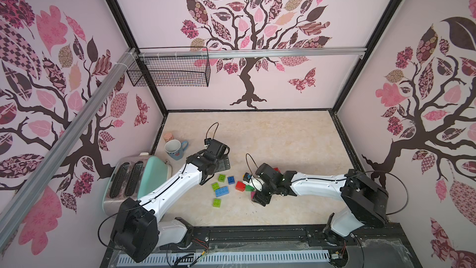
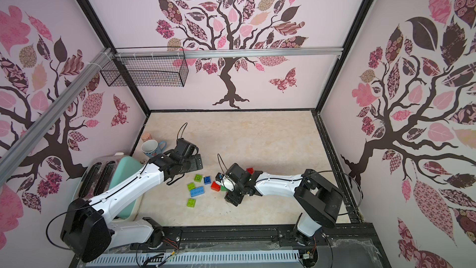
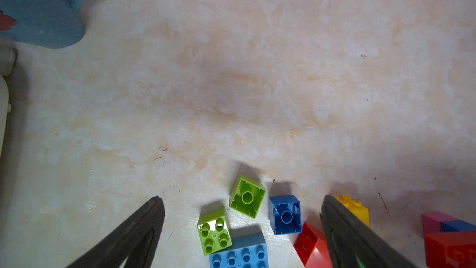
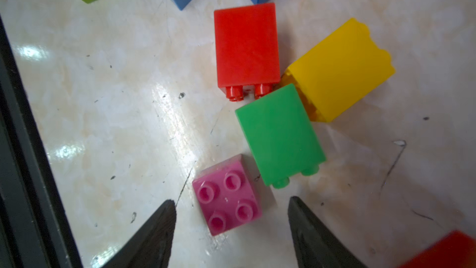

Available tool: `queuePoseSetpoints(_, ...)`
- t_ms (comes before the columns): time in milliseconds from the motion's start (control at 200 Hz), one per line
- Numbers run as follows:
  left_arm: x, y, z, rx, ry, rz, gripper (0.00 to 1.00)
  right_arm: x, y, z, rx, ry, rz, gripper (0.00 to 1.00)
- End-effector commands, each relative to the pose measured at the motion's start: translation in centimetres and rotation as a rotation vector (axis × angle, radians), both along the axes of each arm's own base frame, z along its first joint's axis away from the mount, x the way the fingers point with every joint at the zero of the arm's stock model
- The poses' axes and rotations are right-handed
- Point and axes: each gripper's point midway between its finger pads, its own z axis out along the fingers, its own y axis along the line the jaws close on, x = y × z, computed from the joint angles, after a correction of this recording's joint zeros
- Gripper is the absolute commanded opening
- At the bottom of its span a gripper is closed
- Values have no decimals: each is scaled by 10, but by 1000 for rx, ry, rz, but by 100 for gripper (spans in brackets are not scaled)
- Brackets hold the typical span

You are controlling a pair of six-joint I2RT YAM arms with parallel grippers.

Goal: Assemble the number 4 with lego
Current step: Pick up the lego brick from the center of the board.

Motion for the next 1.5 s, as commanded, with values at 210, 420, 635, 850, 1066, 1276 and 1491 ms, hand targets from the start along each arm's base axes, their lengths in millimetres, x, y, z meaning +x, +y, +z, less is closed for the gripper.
queuePoseSetpoints(210, -4, 7, -12, 26, 26, 12, 98, 2, 12, -3, 17, -28, 54, 61)
queuePoseSetpoints(420, -4, 5, -14, 21, 32, 9, 98, -2, 17, 2, 57, -26, 79, 57)
queuePoseSetpoints(635, -5, 5, -15, 24, 38, 7, 98, -5, 14, -5, 29, -13, 88, 50)
queuePoseSetpoints(850, -5, 4, -18, 27, 44, 4, 98, -6, 12, -7, 15, -13, 92, 47)
queuePoseSetpoints(1066, -5, 5, -19, 27, 47, 3, 98, -7, 11, -10, 0, -10, 99, 51)
queuePoseSetpoints(1276, -6, 5, -19, 27, 46, 4, 98, -6, 11, -7, 4, -20, 97, 46)
queuePoseSetpoints(1491, -5, 4, -19, 22, 46, 0, 98, -1, 12, 4, 26, -48, 77, 31)
